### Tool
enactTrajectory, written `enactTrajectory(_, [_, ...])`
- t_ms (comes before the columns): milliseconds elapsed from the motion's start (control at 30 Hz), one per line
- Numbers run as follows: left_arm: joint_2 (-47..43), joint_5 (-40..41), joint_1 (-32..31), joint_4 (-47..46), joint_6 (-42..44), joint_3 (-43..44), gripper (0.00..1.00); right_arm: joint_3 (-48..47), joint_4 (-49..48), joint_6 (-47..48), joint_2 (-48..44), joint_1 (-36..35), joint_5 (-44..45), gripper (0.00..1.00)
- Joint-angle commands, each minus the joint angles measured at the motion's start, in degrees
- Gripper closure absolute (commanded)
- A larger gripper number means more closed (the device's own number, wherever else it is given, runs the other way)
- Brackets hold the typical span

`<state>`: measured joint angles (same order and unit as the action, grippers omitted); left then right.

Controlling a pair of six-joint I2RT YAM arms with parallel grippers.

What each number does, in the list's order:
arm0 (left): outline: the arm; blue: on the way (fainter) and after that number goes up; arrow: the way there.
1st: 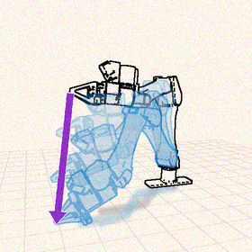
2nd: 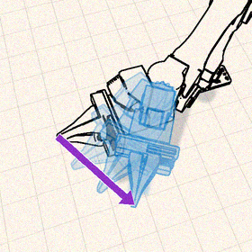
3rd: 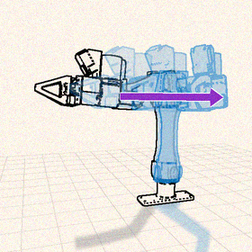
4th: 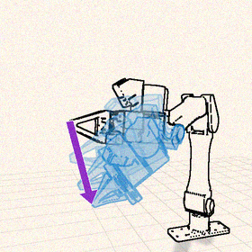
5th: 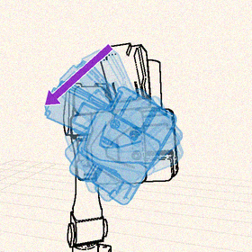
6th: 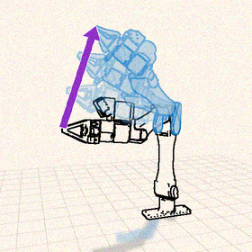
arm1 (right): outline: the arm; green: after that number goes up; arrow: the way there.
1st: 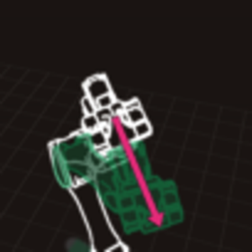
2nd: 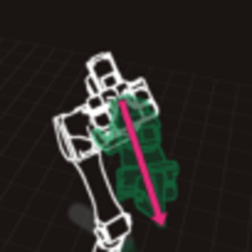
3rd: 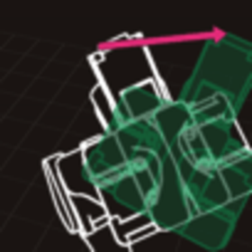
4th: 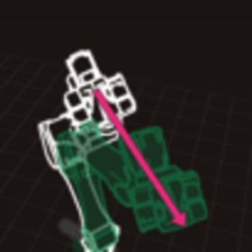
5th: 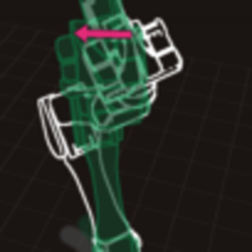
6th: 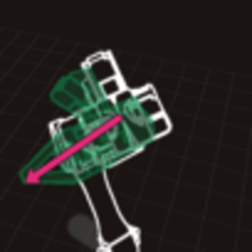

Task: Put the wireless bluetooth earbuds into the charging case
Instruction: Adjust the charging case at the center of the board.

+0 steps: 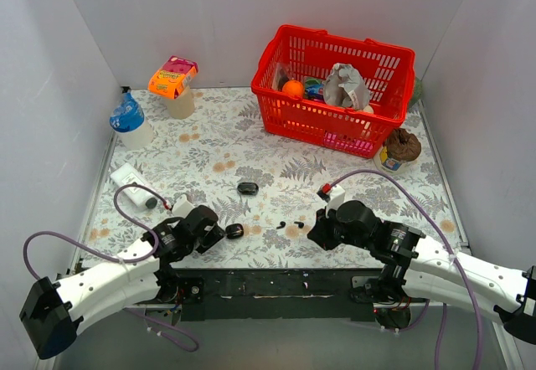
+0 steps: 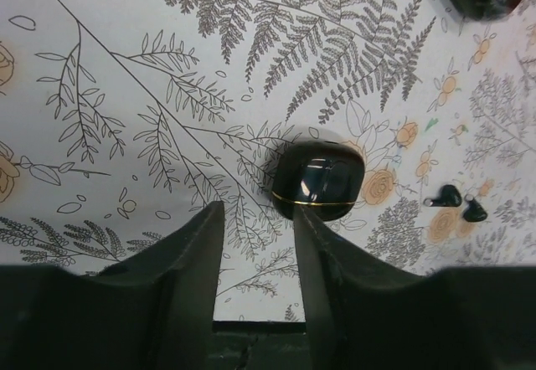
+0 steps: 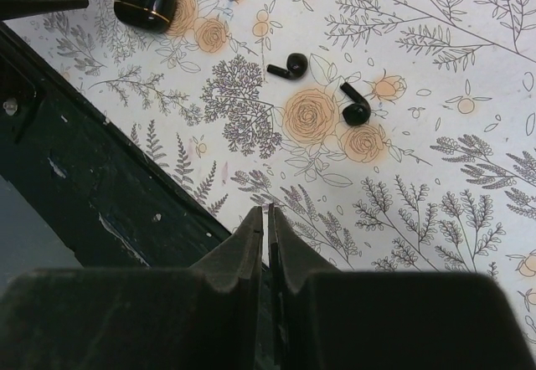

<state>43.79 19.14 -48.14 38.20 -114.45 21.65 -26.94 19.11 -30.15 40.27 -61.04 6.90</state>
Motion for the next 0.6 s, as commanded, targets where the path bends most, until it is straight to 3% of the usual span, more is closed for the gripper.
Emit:
enactTrajectory(0, [-4.1,2.0,-0.1,1.1,-10.7,-1.0,0.73,0.7,-2.2,-0.4,-0.9,0.0,-0.3,0.88])
enactTrajectory(100, [-3.3,1.5,-0.1,0.7,-10.8,-1.7,0.92,1.0,-2.3,-0.3,-0.5,0.0,-0.3,0.90])
enactTrajectory(200, [-0.8,1.4,-0.1,0.5,-11.1,-2.1,1.00,1.1,-2.4,-0.2,-0.2,0.0,-0.3,0.91])
enactTrajectory(400, [3.1,3.5,-0.1,-2.0,-8.1,-1.8,1.00,0.6,-2.4,0.2,0.1,0.0,-0.3,0.92])
enactTrajectory(567, [12.7,0.2,-0.1,-8.6,-4.6,-0.2,1.00,0.6,-2.7,0.4,0.8,0.0,-0.3,0.93])
